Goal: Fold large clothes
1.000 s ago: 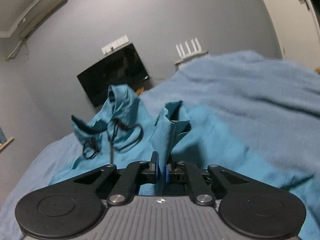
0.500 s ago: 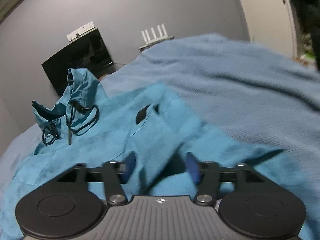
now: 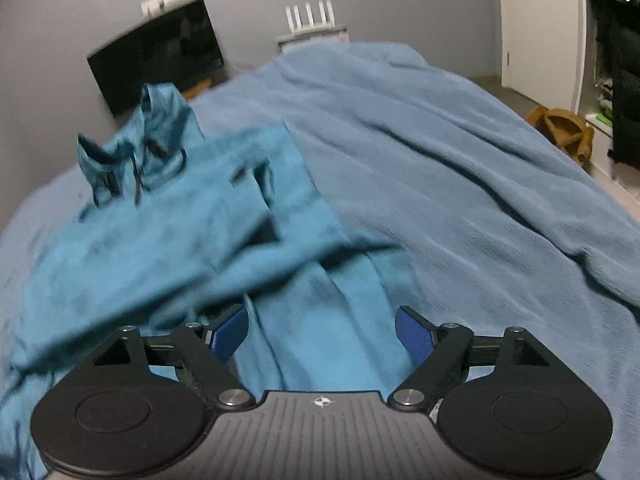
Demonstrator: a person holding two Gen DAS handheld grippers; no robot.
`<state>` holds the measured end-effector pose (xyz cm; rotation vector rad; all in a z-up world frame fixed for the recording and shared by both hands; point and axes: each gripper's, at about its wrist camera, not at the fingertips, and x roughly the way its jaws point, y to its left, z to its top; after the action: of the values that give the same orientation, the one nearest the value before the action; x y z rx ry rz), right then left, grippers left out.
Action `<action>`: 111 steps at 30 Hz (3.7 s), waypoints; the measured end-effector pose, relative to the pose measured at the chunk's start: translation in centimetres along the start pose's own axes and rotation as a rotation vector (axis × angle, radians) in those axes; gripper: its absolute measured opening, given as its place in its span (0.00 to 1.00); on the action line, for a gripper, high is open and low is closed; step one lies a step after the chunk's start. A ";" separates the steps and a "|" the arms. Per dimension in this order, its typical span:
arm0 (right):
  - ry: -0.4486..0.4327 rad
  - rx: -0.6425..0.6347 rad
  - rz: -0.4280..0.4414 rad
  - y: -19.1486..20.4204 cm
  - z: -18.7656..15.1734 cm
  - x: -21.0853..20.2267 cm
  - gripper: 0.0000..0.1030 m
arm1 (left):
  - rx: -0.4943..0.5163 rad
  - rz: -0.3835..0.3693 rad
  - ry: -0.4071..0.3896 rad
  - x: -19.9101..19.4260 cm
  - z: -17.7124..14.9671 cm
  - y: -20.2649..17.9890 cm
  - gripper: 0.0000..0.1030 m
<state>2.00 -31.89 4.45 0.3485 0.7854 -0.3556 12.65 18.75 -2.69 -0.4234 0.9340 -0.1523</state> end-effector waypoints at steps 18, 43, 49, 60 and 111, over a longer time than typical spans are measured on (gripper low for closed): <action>0.233 0.066 0.144 -10.3 -6.4 -4.8 0.81 | -0.115 0.034 0.198 -6.8 -6.3 1.3 0.83; 0.382 0.136 0.352 -11.8 -8.1 -3.5 0.42 | -0.049 -0.132 0.420 -3.1 -6.8 -0.4 0.33; 0.240 0.106 0.400 -11.3 -6.7 -5.7 0.17 | -0.166 -0.315 0.254 -5.2 -6.0 1.3 0.18; 0.059 0.164 0.506 -7.9 2.9 -5.5 0.14 | -0.317 -0.530 0.077 -4.9 2.2 1.3 0.18; -0.285 -0.137 0.074 7.3 2.1 10.2 0.82 | 0.014 0.270 -0.269 8.1 8.5 -2.2 0.96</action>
<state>13.14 -28.10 -0.44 0.1922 0.5124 -0.2733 24.41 16.66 -3.42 -0.2927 0.7164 0.1421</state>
